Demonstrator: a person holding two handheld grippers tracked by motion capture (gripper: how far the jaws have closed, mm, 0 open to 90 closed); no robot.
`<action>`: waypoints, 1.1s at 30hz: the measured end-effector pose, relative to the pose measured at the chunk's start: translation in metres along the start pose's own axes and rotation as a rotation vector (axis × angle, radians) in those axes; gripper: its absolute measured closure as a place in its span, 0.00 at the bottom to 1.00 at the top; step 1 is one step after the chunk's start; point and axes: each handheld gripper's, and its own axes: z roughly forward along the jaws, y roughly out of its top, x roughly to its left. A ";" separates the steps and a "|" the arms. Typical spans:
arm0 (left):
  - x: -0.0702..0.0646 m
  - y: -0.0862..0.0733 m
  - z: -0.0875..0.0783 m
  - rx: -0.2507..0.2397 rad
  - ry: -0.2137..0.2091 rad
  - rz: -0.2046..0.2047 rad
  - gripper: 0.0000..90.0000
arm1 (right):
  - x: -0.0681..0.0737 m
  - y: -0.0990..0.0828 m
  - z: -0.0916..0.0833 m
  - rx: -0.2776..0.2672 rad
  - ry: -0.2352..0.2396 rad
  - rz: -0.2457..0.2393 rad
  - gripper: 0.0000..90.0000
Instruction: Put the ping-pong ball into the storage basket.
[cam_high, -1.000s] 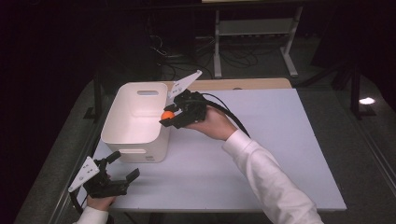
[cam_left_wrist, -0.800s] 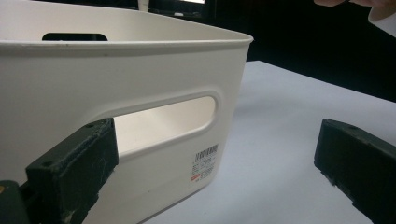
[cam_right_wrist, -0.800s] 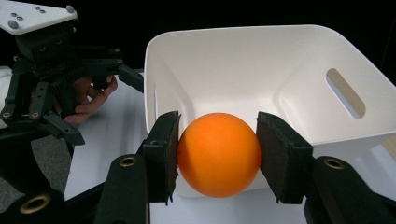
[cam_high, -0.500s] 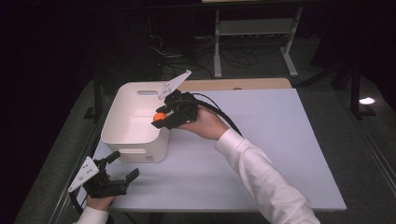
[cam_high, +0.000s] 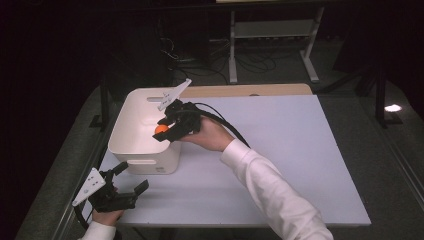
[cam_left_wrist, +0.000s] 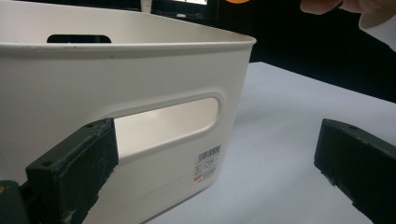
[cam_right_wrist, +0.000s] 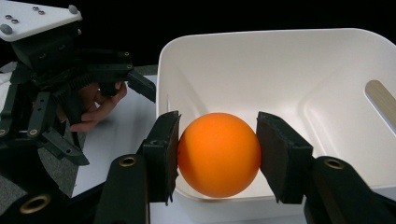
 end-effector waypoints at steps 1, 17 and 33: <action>0.000 0.000 0.000 -0.001 0.000 0.000 0.00 | -0.001 0.000 0.001 0.001 0.002 0.000 0.55; 0.000 0.000 -0.001 0.004 0.000 0.001 0.00 | -0.008 -0.001 0.020 0.009 0.006 0.019 0.55; 0.000 0.000 0.000 0.001 -0.001 -0.001 0.00 | -0.015 -0.003 0.034 0.017 0.007 0.030 0.55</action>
